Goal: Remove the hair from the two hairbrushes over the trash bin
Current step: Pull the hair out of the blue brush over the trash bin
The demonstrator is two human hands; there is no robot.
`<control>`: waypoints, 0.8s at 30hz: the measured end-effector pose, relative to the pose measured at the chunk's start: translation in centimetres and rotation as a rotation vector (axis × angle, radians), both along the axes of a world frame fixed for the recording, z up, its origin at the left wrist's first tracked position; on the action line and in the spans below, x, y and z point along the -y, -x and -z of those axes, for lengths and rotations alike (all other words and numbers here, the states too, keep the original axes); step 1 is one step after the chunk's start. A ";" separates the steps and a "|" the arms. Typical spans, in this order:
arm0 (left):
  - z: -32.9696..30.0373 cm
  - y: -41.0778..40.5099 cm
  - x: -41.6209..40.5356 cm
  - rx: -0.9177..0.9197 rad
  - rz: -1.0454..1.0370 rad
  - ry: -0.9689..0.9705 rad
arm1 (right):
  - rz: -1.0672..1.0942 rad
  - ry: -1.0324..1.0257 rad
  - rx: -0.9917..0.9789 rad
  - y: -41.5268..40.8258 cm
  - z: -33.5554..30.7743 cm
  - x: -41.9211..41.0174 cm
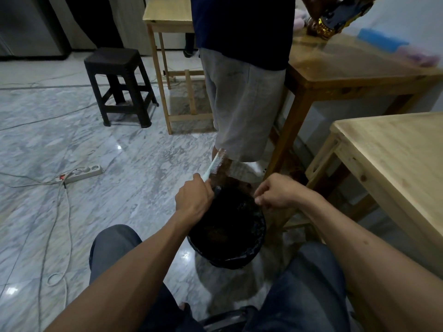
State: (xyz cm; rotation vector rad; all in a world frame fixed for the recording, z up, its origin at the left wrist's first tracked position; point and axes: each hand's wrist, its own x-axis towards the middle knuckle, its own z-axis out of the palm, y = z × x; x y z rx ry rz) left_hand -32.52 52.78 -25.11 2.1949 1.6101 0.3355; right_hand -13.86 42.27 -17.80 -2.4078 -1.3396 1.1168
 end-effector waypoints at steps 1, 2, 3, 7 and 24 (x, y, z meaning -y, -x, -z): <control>0.0 0.3 0.2 0.015 0.018 -0.069 | -0.025 0.088 -0.020 -0.3 0.4 0.2; 0.0 0.6 0.3 0.031 0.038 -0.138 | -0.043 0.154 -0.036 -0.5 0.7 0.3; -0.1 0.8 0.3 0.049 0.060 -0.198 | -0.039 0.179 -0.054 -0.5 0.9 0.3; -1.2 1.3 0.3 0.108 0.120 -0.314 | 0.176 -0.023 -0.349 0.2 1.8 -0.7; 0.3 0.1 0.0 0.626 -0.168 0.484 | 0.094 -0.421 -0.126 3.7 1.7 -2.0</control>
